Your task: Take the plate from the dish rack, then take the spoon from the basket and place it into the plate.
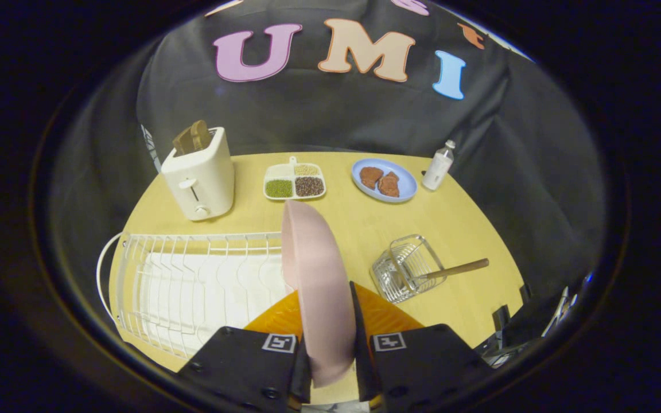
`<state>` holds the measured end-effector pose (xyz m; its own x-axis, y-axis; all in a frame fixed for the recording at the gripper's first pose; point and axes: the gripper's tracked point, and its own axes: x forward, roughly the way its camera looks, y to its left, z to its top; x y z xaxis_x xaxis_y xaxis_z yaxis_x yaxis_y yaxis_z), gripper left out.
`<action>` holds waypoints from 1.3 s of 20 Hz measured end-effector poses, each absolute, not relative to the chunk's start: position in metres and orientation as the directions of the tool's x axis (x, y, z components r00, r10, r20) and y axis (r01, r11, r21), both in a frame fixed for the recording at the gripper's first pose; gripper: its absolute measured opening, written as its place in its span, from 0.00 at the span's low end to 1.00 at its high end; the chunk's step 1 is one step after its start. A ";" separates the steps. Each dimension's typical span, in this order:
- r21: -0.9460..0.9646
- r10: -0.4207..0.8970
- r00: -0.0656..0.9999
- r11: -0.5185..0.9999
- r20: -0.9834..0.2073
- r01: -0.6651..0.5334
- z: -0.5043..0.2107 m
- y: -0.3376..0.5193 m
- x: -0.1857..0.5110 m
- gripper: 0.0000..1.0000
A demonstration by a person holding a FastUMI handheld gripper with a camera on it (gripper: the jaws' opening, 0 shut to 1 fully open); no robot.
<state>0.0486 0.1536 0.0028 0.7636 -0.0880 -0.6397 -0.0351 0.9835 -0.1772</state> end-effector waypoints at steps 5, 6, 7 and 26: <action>-0.190 -0.104 0.779 0.982 -0.618 -0.020 0.010 0.155 0.052 0.34; -0.196 -0.106 0.783 0.980 -0.613 -0.021 0.012 0.155 0.054 0.34; -0.207 -0.113 0.784 0.978 -0.611 -0.020 0.015 0.154 0.057 0.34; 0.188 -0.182 0.918 0.947 -0.351 0.260 0.100 0.027 -0.008 0.30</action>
<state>-0.0081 0.0273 0.1004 0.9185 -0.1823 -0.3510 0.2597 0.9473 0.1877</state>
